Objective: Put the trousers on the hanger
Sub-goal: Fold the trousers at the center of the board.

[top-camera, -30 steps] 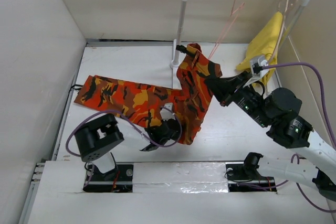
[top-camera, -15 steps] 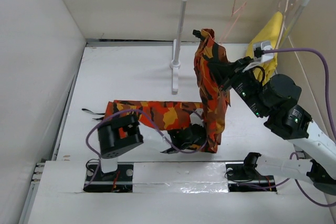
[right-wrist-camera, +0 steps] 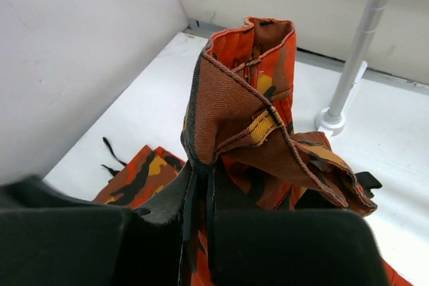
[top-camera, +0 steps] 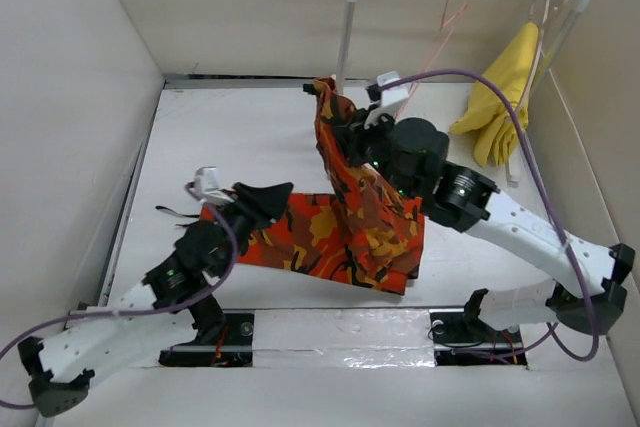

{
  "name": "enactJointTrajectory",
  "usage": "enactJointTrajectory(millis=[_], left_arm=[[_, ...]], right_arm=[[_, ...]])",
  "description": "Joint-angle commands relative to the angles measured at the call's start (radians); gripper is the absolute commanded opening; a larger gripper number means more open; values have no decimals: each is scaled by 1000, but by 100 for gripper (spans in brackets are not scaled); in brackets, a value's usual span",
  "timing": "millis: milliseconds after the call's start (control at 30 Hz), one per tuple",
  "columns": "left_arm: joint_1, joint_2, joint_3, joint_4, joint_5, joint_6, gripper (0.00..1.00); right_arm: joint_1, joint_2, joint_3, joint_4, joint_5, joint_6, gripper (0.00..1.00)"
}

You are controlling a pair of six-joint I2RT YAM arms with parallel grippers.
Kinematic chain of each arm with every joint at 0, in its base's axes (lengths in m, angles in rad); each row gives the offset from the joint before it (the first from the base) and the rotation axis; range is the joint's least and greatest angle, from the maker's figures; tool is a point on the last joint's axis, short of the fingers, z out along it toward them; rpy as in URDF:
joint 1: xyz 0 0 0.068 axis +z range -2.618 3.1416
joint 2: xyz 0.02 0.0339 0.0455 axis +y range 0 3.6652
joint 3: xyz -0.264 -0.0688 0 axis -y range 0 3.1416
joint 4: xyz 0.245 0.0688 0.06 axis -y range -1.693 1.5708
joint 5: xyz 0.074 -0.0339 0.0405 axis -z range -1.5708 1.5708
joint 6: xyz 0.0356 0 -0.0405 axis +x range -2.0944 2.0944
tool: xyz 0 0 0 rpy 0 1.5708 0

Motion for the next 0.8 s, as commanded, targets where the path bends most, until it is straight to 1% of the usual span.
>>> enactJointTrajectory(millis=[0, 33, 67, 100, 133, 233, 300, 333, 367, 400, 433, 467, 500, 533, 600, 633, 667, 700, 767], left_arm=[[8, -132, 75, -175, -85, 80, 43], [17, -145, 141, -211, -102, 95, 44], [17, -149, 184, -241, -119, 106, 44], [17, -146, 224, -296, -137, 121, 44], [17, -148, 290, -314, -137, 130, 44], [17, -179, 361, -326, -121, 163, 44], [17, -217, 376, -332, -114, 167, 44], [17, -232, 378, -335, -114, 170, 44], [17, -255, 376, -335, -119, 176, 44], [17, -266, 373, -349, -143, 179, 44], [17, -271, 379, -367, -159, 180, 44], [17, -283, 381, -387, -174, 164, 44], [17, -289, 379, -404, -185, 160, 44], [17, -298, 370, -406, -185, 158, 44], [17, -324, 353, -397, -187, 153, 44], [17, -326, 339, -395, -190, 153, 44], [17, -326, 333, -395, -194, 153, 44], [17, -323, 321, -401, -199, 147, 45], [17, -300, 301, -406, -191, 137, 45]], right_arm=[[56, 69, 129, 196, -21, -10, 0], [73, 102, 152, 198, -14, -12, 0], [91, 173, 173, 204, -4, -16, 0], [126, 210, 196, 208, 5, -25, 0], [142, 248, 239, 211, 3, -27, 0], [198, 403, 304, 263, -17, -26, 0], [229, 480, 313, 320, -17, -15, 0], [261, 551, 315, 343, -23, -15, 0], [275, 589, 328, 359, -24, -15, 4], [289, 627, 341, 356, -23, -7, 16], [300, 697, 351, 350, -29, 0, 24], [318, 727, 370, 337, -38, 8, 34], [318, 751, 374, 334, -47, 16, 52], [332, 779, 377, 325, -52, 20, 56], [332, 770, 341, 308, -38, 37, 71], [332, 752, 310, 322, -38, 39, 73], [332, 698, 272, 349, -37, 39, 75], [332, 665, 187, 360, -38, 43, 75], [332, 585, 77, 400, -18, 47, 73]])
